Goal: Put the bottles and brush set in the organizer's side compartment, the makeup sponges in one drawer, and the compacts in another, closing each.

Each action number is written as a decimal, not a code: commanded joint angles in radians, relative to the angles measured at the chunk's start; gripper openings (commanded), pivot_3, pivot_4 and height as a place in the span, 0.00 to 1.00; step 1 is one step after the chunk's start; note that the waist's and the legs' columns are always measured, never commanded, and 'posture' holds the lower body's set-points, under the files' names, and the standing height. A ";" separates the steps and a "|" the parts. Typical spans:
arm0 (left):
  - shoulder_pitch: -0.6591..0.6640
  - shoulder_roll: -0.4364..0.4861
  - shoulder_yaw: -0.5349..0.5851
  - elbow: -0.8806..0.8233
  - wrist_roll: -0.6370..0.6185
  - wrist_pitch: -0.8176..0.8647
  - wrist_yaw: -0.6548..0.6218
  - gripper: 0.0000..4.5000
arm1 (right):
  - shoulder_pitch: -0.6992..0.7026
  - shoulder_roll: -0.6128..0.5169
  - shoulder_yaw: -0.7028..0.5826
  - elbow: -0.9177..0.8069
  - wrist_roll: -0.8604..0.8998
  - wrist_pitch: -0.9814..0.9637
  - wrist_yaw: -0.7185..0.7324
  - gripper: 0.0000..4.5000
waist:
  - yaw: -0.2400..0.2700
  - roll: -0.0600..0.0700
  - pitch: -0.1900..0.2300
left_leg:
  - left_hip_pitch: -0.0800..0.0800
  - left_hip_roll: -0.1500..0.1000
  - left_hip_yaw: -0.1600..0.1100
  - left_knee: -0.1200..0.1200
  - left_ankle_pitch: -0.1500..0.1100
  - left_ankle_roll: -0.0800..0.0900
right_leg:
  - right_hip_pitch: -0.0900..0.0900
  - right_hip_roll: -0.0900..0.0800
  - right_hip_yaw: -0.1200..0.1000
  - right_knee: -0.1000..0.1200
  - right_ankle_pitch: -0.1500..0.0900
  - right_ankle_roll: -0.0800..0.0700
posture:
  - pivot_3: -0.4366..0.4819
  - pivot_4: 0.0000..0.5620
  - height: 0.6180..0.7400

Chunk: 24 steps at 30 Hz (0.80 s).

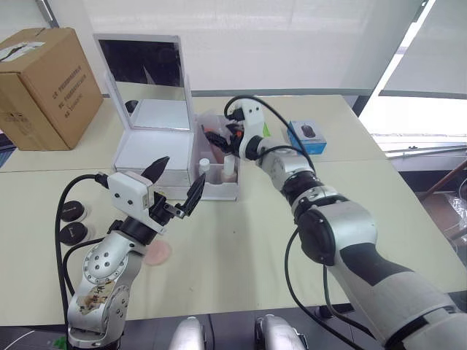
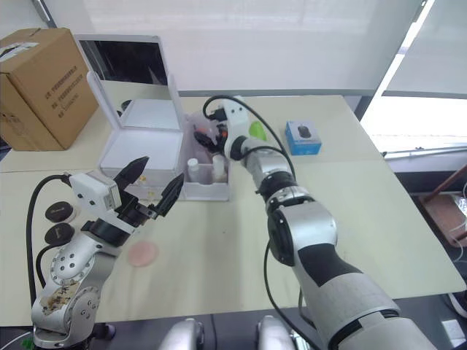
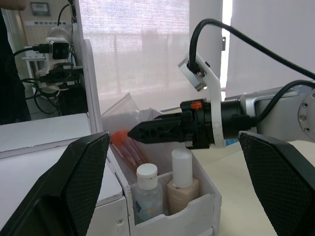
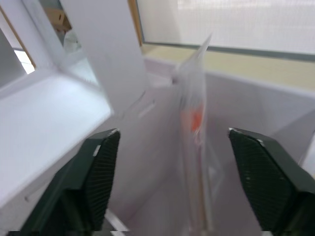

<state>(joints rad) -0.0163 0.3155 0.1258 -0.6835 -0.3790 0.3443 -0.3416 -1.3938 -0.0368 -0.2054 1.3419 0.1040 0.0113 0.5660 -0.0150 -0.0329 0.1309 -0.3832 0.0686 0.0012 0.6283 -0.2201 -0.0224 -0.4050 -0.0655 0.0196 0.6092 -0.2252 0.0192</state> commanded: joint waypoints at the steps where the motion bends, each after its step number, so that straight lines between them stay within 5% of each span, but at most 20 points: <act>1: -0.015 0.006 0.009 -0.018 -0.018 -0.010 -0.002 1.00 | -0.037 -0.025 -0.024 -0.038 0.024 -0.014 0.028 0.99 | -0.001 0.000 0.000 | 0.000 0.000 0.000 0.000 0.000 0.000 | 0.000 0.000 0.000 0.000 0.000 0.000 | 0.48 0.27 0.90; 9: -0.034 0.018 0.011 0.002 -0.029 -0.006 -0.008 1.00 | -0.031 -0.036 0.004 -0.057 0.002 -0.001 0.137 0.96 | -0.003 0.000 0.000 | 0.000 0.000 0.000 0.000 0.000 0.000 | 0.000 0.000 0.000 0.000 0.000 0.000 | 0.48 0.27 0.90; 22: -0.019 0.018 0.010 -0.011 -0.029 0.000 -0.001 1.00 | -0.041 0.011 0.072 -0.036 -0.056 0.059 0.135 0.03 | -0.002 0.000 0.000 | 0.000 0.000 0.000 0.000 0.000 0.000 | 0.000 0.000 0.000 0.000 0.000 0.000 | 0.48 0.27 0.90; 24: -0.021 0.018 0.008 -0.017 -0.029 0.007 0.006 1.00 | -0.044 0.015 0.075 -0.021 -0.071 0.085 0.061 0.01 | -0.002 0.000 0.000 | 0.000 0.000 0.000 0.000 0.000 0.000 | 0.000 0.000 0.000 0.000 0.000 0.000 | 0.48 0.27 0.90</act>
<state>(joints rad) -0.0322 0.3317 0.1290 -0.6587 -0.3966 0.3511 -0.3434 -1.4024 -0.0191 -0.1288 1.3287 0.0406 0.0797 0.6749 -0.0174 -0.0330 0.1309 -0.3829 0.0688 0.0011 0.6281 -0.2201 -0.0225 -0.4051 -0.0652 0.0198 0.6097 -0.2253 0.0188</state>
